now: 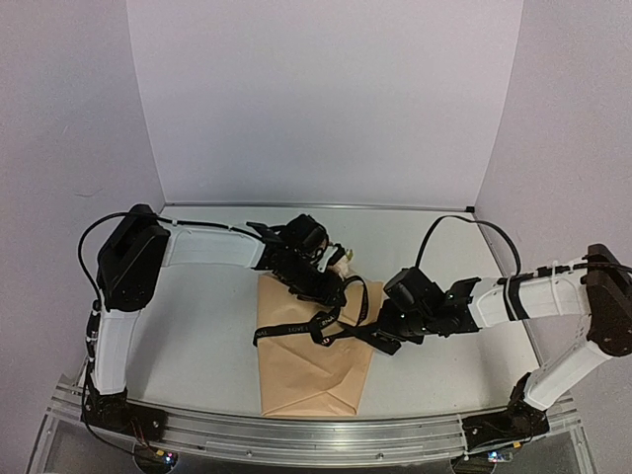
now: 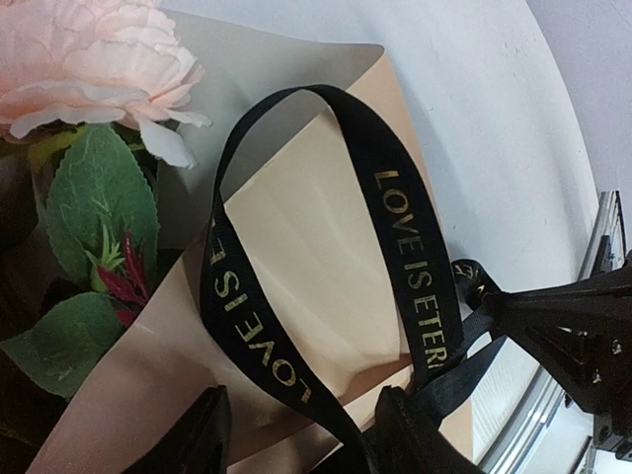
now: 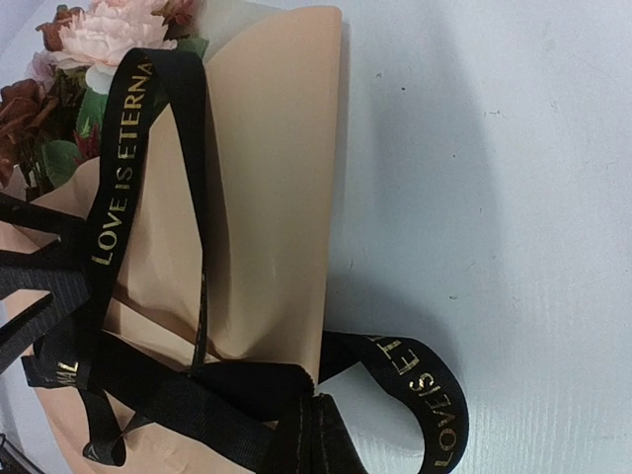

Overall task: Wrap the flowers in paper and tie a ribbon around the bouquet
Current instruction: Adjust the ribbon on the folded bouquet.

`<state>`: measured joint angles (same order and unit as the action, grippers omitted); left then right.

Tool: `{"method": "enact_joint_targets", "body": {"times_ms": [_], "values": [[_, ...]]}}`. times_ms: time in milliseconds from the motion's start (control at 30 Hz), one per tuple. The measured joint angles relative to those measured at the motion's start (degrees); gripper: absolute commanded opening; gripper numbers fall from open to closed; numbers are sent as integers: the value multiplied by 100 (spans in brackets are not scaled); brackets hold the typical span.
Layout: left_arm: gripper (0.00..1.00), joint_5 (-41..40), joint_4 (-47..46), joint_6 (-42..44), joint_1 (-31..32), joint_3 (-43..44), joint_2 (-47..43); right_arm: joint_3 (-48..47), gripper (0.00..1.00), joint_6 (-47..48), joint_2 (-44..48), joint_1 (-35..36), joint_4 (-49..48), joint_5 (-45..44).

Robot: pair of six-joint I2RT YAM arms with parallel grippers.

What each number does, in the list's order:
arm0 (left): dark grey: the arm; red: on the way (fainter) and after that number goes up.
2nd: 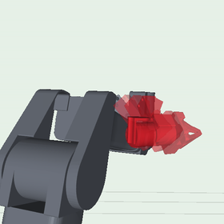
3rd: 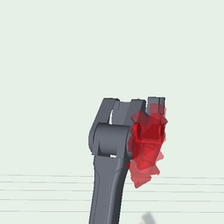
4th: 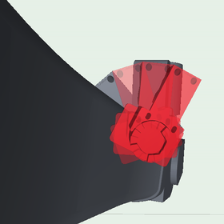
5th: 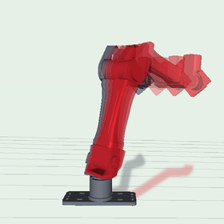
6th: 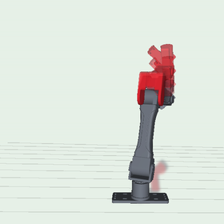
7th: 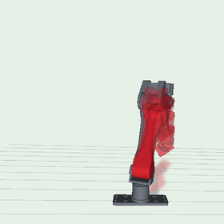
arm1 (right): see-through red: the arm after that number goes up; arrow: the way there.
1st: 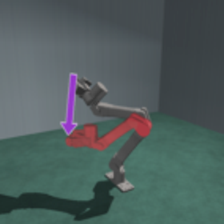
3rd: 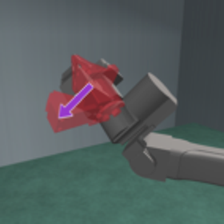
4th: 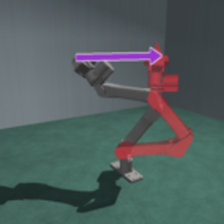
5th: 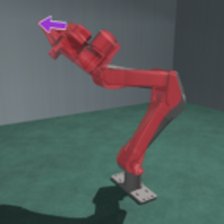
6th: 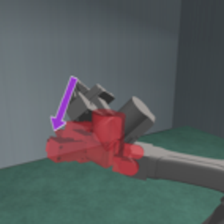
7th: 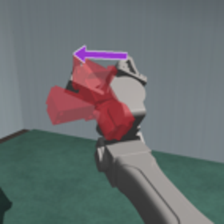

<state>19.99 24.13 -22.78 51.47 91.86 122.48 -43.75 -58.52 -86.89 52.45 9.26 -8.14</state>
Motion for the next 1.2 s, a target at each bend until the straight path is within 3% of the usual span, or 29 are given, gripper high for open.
{"method": "enact_joint_targets", "body": {"times_ms": [133,267,467,900,1033,1200], "values": [[20,-10,41,-9,41,68,52,-15,0,3,2,0,37,-7],[10,-30,35,-67,72,69,51,-31,0,18,21,0,100,-41],[8,-405,-323,-262,45,-413,-288,-106,0,64,101,0,284,-185],[3,-1589,-1788,-1114,-445,-3175,-2993,-277,0,422,476,-459,896,-623],[7,-2157,-1960,-1472,-528,-4133,-3630,-271,0,492,653,-802,1016,-677],[35,-2614,-2080,-1846,-682,-5285,-4692,-240,0,622,847,-1002,1114,-683]]}}
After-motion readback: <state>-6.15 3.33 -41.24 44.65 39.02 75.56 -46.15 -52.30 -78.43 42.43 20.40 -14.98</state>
